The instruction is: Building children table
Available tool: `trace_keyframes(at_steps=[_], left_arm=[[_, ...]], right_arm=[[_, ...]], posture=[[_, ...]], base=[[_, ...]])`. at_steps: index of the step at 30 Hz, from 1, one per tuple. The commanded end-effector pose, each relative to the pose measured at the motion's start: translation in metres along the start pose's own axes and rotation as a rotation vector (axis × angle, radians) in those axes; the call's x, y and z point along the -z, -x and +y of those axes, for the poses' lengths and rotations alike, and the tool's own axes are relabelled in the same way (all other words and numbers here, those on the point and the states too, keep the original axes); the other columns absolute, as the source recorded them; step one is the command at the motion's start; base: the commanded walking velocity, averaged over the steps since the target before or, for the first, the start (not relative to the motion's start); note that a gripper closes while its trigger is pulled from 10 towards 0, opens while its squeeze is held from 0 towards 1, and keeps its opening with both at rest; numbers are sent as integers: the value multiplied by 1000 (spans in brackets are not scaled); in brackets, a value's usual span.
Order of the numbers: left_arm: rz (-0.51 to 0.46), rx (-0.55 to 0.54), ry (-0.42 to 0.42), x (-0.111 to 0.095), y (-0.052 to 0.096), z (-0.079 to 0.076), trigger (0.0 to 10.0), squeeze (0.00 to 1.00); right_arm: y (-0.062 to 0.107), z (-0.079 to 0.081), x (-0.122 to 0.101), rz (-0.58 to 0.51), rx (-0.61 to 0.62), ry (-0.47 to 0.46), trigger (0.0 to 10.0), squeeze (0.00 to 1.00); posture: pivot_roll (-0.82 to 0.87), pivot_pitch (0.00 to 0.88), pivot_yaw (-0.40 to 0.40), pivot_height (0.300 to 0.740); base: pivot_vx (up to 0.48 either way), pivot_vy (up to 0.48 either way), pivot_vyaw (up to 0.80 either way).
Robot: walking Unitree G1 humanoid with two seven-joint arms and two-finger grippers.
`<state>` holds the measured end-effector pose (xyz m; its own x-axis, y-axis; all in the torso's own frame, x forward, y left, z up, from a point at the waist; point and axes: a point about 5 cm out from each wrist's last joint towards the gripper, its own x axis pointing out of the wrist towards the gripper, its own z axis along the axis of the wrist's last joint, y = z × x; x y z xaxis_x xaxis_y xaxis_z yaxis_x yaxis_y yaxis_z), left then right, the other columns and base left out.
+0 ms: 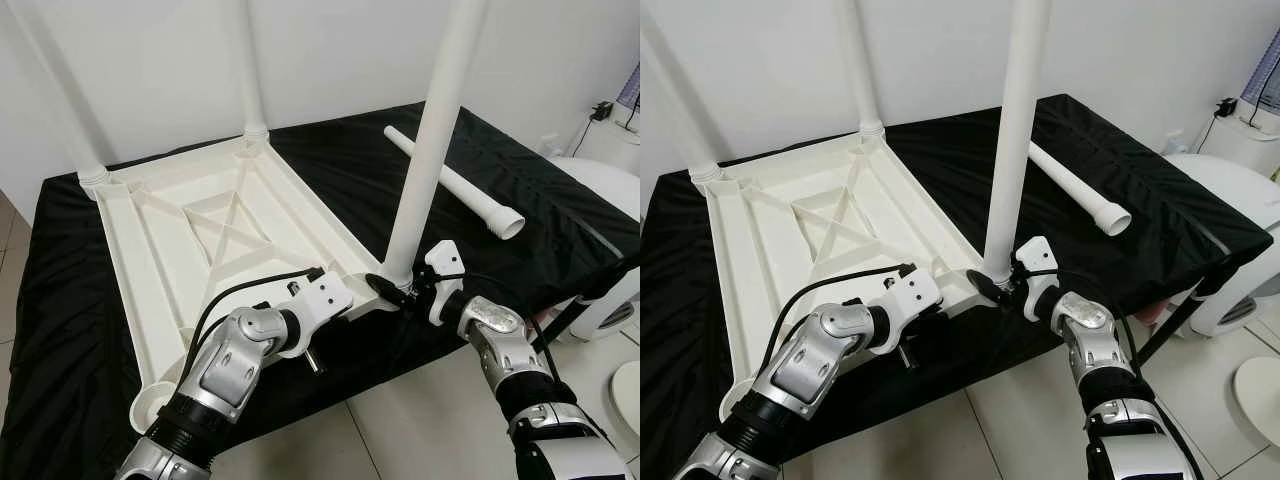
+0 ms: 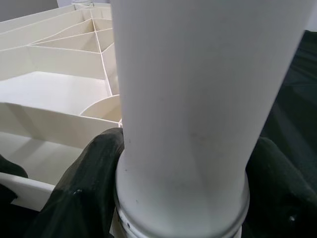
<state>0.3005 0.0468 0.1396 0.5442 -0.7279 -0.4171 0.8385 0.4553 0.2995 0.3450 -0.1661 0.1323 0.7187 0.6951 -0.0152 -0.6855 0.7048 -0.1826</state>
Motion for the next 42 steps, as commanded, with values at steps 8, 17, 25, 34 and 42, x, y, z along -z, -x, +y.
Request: trace_keyframes(at_steps=[8,17,25,34,42], left_arm=[[11,-70,-12,0,-1,2,10000,0],[3,-69,-14,-2,-3,2,10000,0],[5,-68,-12,-1,-3,1,10000,0],[2,-68,-11,-2,-3,1,10000,0],[0,-66,-9,-2,-3,0,10000,0]], right_arm=[[-1,12,7,-46,54,-67,10000,0],[-8,20,-3,-125,229,-77,10000,0],[-17,36,-4,-111,366,-89,10000,0],[-27,46,-7,-81,550,-139,10000,0],[-36,55,-11,-71,721,-149,10000,0]], posture=[[-123,64,77,740],[-133,58,74,740],[-132,57,69,740],[-133,58,68,740],[-130,56,60,740]], base=[[0,0,0],[0,0,0],[0,0,0],[0,0,0],[0,0,0]])
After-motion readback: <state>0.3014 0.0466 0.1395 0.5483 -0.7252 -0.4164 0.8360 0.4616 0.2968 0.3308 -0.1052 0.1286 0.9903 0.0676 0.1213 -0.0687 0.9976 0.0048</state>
